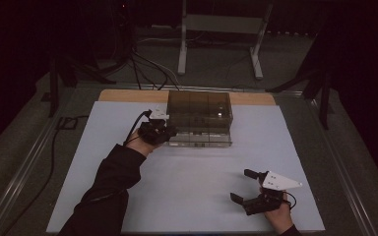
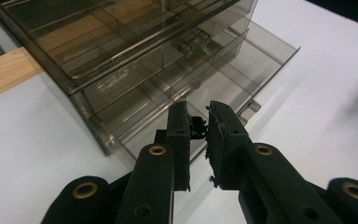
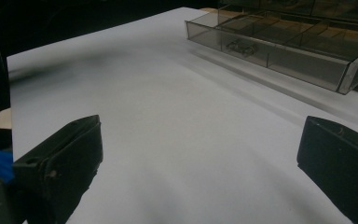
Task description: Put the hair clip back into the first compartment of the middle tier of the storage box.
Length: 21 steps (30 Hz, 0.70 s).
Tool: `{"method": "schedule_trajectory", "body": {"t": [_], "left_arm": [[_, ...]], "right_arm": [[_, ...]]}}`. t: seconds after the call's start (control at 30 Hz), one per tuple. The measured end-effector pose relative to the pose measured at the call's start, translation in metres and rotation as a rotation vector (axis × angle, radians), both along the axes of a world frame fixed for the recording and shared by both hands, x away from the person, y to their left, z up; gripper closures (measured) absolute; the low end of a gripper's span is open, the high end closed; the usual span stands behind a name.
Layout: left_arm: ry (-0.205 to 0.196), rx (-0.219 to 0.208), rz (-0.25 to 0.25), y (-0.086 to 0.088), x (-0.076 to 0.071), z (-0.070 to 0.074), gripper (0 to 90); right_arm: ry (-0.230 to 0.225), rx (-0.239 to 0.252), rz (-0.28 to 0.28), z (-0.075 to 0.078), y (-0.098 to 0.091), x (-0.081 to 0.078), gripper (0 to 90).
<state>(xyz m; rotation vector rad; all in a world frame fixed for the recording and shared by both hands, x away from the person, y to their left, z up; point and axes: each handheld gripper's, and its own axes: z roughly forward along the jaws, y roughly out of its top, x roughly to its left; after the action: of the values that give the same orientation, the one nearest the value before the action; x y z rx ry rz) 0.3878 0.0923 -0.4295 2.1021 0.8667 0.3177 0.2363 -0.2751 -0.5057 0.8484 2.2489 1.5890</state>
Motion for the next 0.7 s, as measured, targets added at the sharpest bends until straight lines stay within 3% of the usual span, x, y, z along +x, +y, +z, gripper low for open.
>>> {"method": "schedule_trajectory", "body": {"t": [0.1, 0.53, 0.7], "left_arm": [[0.001, -0.011, 0.008, -0.002, 0.001, -0.002, 80.4], [0.014, 0.017, 0.022, -0.011, 0.006, -0.019, 80.4], [0.031, -0.007, 0.03, -0.014, 0.01, -0.026, 80.3]], "right_arm": [[0.003, 0.007, 0.0, 0.0, -0.001, 0.0, 0.2], [0.002, 0.008, 0.001, 0.0, -0.001, 0.0, 0.2], [0.004, 0.009, 0.001, 0.0, 0.0, 0.0, 0.3]]}}
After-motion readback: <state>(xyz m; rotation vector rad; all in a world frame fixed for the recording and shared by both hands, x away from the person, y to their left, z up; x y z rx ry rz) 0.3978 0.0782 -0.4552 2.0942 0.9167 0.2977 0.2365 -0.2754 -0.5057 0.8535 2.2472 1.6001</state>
